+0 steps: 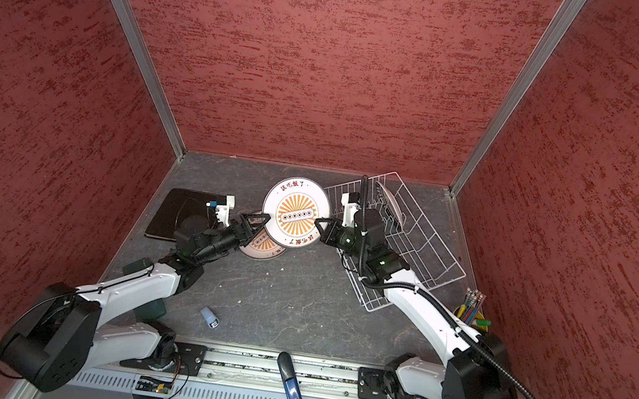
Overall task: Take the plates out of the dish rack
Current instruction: 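Close the left gripper on the plate's rim held by the right gripper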
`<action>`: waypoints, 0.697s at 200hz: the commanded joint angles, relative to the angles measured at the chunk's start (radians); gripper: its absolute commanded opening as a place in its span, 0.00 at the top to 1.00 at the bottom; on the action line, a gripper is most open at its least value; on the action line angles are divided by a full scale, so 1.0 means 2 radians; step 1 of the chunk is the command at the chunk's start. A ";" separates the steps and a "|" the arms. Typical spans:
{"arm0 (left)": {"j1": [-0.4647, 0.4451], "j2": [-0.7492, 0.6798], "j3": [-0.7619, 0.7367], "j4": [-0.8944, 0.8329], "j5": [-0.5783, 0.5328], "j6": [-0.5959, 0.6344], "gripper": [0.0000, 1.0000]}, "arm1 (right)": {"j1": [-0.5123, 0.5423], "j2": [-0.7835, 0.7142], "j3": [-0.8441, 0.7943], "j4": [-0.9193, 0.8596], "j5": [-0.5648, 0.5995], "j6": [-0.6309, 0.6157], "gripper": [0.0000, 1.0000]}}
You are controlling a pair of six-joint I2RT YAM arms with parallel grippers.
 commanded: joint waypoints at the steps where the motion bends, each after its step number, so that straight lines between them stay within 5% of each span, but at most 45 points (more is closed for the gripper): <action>1: 0.001 0.001 -0.006 0.028 0.009 -0.001 0.21 | 0.001 -0.005 -0.005 0.059 -0.029 0.019 1.00; 85: 0.003 0.006 -0.014 0.054 0.013 -0.013 0.56 | 0.001 0.008 -0.012 0.072 -0.063 0.035 1.00; 139: 0.003 0.006 -0.014 0.053 0.012 -0.014 0.66 | 0.001 0.014 -0.009 0.066 -0.075 0.036 1.00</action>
